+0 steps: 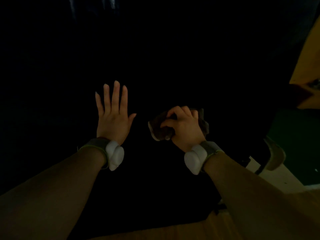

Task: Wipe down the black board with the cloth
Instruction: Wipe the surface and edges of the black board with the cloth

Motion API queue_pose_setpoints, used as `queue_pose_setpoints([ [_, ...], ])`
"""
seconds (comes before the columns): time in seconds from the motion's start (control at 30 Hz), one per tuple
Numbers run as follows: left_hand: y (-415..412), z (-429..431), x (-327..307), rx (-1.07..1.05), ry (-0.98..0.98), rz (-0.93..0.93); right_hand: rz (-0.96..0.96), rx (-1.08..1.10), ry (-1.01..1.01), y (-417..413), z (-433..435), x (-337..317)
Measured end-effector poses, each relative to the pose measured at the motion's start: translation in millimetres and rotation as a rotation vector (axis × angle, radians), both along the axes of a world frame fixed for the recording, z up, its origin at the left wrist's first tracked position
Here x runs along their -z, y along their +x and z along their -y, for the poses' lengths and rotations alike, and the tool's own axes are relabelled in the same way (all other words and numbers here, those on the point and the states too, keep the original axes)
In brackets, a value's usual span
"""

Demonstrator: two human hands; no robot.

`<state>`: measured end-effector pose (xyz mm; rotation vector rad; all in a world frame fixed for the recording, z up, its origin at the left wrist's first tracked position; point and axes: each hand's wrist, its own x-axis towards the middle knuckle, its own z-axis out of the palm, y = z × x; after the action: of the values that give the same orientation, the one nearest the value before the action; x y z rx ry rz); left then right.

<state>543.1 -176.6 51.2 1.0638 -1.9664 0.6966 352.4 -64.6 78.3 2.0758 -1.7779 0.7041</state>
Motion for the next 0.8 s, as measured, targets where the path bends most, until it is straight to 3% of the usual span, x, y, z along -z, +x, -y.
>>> queue_pose_setpoints([
  [0.1, -1, 7, 4, -0.01, -0.047, -0.003, 0.062, -0.079, -0.318, 2, -6, -26],
  [0.17, -3, 10, 7, -0.012, -0.069, -0.02, 0.087, -0.006, -0.453, 2, -1, -41],
  [0.27, -4, 11, 8, -0.014, -0.091, -0.032, 0.138, 0.09, -0.414, 9, 10, -41],
  [0.5, -3, -2, 2, 0.014, -0.029, -0.027, 0.03, 0.085, -0.396, 9, 19, 9],
  [0.67, 2, -9, 0, 0.028, -0.014, -0.012, 0.01, 0.044, -0.265, 5, 14, 43],
  [0.8, 7, -13, 11, 0.04, 0.021, 0.013, 0.042, 0.07, -0.294, 5, 20, 54],
])
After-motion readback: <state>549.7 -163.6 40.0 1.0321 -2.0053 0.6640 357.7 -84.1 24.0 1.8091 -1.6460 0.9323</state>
